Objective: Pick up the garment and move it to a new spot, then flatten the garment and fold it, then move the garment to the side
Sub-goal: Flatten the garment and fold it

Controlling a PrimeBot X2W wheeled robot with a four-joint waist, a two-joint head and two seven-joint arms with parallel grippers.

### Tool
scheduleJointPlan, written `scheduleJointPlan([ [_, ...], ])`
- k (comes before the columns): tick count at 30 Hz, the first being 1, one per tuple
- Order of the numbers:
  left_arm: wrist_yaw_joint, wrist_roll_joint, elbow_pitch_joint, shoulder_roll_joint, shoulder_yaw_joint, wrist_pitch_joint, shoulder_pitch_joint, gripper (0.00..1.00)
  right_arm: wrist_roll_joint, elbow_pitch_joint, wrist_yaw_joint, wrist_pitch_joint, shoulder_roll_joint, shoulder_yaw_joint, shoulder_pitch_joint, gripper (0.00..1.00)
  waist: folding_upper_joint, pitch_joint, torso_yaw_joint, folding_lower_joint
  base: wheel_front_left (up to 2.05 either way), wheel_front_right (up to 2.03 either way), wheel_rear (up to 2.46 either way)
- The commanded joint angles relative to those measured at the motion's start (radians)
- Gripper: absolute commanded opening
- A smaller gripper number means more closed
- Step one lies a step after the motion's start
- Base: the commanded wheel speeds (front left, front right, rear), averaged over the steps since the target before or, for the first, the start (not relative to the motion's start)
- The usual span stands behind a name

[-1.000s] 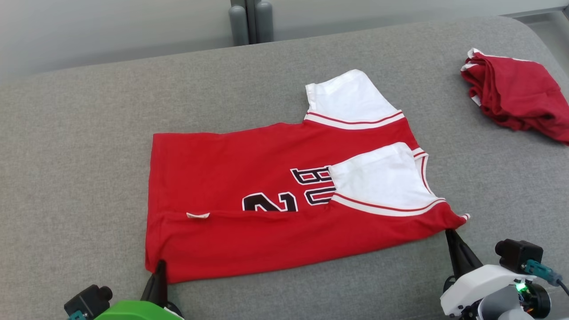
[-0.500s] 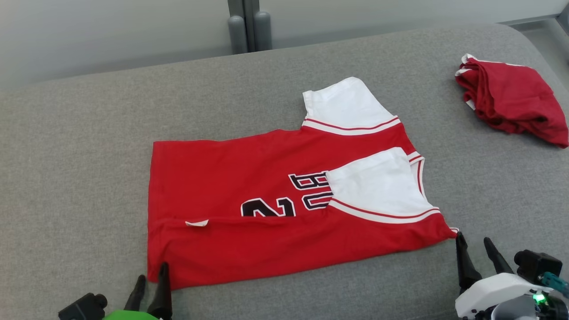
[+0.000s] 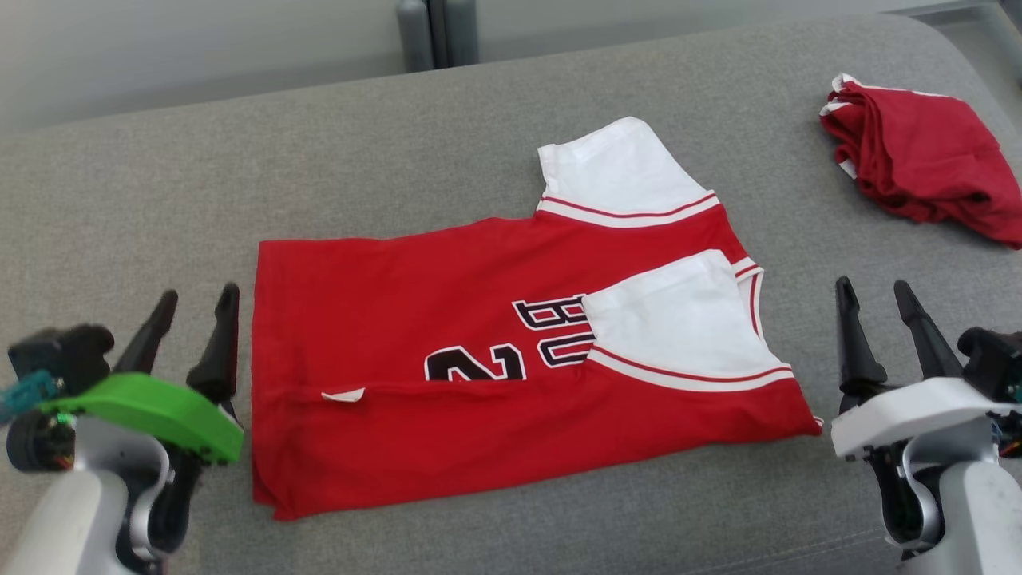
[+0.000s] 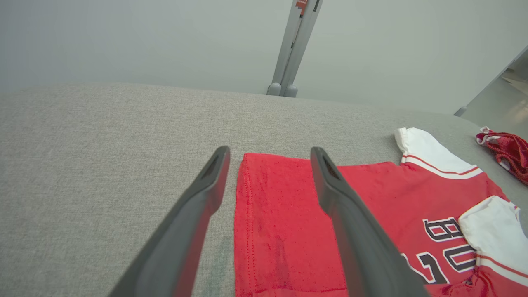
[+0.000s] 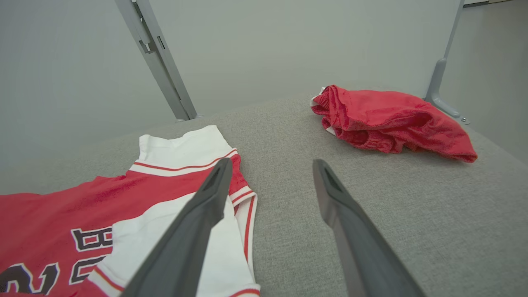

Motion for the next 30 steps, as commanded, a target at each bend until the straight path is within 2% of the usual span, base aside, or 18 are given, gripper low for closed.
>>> scheduleJointPlan([
  [1,0.0,0.025,0.014,0.023,-0.009,0.027,-0.061,1.0,-0.009,-0.015,-0.001,0.011,-0.003,0.015,-0.028,1.0,0.0,0.038,-0.013,0.0,0.0,0.0,0.0],
  [4,0.007,0.069,0.063,0.041,-0.042,0.078,-0.175,1.0,-0.016,-0.036,-0.001,0.031,-0.003,0.049,-0.072,1.0,0.0,0.082,-0.025,0.0,0.0,0.0,0.0],
  [11,-0.003,0.147,0.267,0.013,-0.132,0.164,-0.377,1.0,-0.035,-0.043,-0.001,0.052,-0.003,0.121,-0.164,1.0,0.0,0.177,-0.054,0.0,0.0,0.0,0.0],
  [17,0.005,0.169,0.42,-0.004,-0.163,0.195,-0.464,1.0,-0.046,-0.029,-0.001,0.052,-0.007,0.141,-0.199,1.0,0.0,0.204,-0.06,0.0,0.0,0.0,0.0],
  [21,-0.009,0.18,0.482,-0.017,-0.185,0.208,-0.498,1.0,-0.05,-0.019,-0.001,0.057,-0.017,0.15,-0.218,1.0,0.0,0.208,-0.053,0.0,0.0,0.0,0.0],
  [22,-0.016,0.179,0.498,-0.021,-0.19,0.213,-0.504,0.87,-0.051,-0.016,-0.001,0.062,-0.021,0.157,-0.224,1.0,0.0,0.209,-0.051,0.0,0.0,0.0,0.0],
  [23,-0.021,0.178,0.507,-0.023,-0.194,0.217,-0.507,0.48,-0.051,-0.014,-0.001,0.066,-0.025,0.162,-0.23,1.0,0.0,0.209,-0.049,0.0,0.0,0.0,0.0],
  [25,-0.029,0.178,0.524,-0.028,-0.202,0.214,-0.517,0.0,-0.052,-0.012,-0.001,0.08,-0.037,0.174,-0.25,1.0,0.0,0.211,-0.042,0.0,0.0,0.0,0.0],
  [30,-0.044,0.175,0.523,-0.044,-0.203,0.168,-0.554,0.0,-0.06,0.022,-0.001,0.133,-0.094,0.206,-0.358,1.0,0.0,0.218,-0.015,0.0,0.0,0.0,0.0],
])
